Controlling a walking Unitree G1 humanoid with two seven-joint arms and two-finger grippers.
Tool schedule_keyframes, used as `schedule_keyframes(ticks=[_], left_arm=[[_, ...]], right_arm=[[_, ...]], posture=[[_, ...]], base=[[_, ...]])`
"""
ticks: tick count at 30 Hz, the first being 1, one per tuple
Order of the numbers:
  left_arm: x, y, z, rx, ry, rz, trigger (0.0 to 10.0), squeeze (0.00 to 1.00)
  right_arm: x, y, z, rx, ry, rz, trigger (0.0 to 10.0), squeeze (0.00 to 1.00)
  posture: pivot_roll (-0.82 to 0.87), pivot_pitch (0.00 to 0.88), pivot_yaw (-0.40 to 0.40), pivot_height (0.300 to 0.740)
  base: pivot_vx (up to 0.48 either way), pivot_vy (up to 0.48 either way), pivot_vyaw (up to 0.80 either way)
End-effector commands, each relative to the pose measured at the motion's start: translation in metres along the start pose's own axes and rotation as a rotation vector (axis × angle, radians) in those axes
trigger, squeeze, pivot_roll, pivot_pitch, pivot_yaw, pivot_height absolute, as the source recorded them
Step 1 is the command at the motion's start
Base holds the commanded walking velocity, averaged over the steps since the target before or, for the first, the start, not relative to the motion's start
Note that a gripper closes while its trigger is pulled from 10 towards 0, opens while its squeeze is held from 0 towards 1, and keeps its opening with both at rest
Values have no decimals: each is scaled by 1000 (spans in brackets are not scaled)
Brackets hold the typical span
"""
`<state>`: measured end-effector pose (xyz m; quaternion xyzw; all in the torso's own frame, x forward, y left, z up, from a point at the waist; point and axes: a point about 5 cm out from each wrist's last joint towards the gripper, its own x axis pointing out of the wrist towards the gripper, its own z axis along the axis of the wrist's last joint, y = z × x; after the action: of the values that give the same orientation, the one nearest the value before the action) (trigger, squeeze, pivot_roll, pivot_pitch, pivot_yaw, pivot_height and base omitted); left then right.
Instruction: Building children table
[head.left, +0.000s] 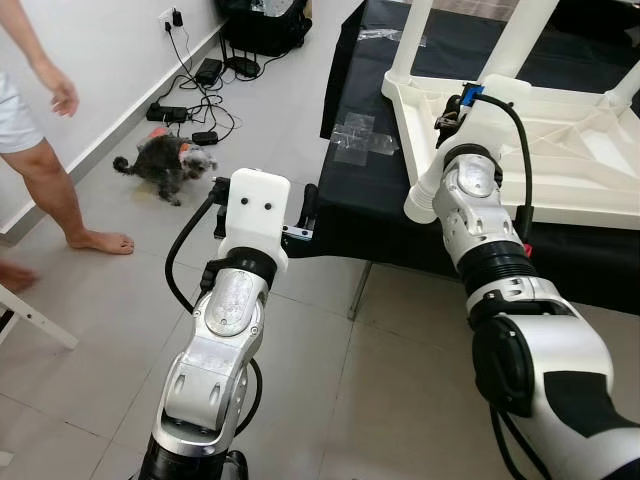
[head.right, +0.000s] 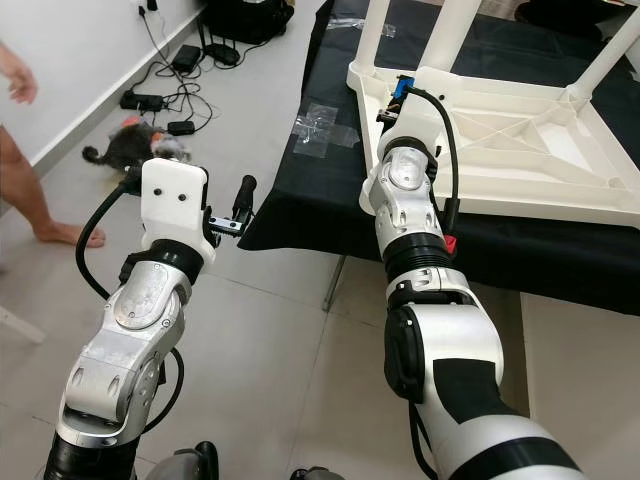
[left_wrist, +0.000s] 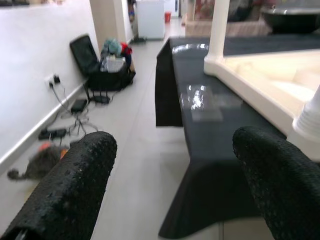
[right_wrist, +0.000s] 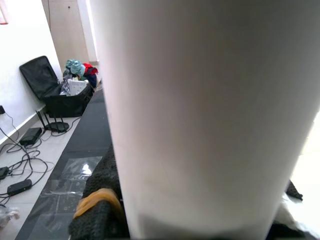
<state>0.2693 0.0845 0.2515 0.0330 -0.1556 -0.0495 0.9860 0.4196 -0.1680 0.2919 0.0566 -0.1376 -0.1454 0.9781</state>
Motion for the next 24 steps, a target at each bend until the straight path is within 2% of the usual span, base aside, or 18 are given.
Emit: schedule_keyframes(ticks=[1, 3, 24], left_arm=[[-5, -1, -1, 7, 8, -10, 10000, 0], [-10, 3, -5, 13, 22, -5, 10000, 0], [-15, 5, -7, 32, 26, -4, 10000, 0]], right_arm=[[-12, -6, -47, -34, 199, -21, 10000, 0], [-12, -3, -44, -32, 195, -16, 10000, 0], [-11, -3, -42, -33, 195, 5, 10000, 0]], posture=[[123, 234, -108, 740], [121, 236, -111, 740], [120, 246, -113, 740]], base=[[0, 0, 0], [0, 0, 0], [0, 0, 0]])
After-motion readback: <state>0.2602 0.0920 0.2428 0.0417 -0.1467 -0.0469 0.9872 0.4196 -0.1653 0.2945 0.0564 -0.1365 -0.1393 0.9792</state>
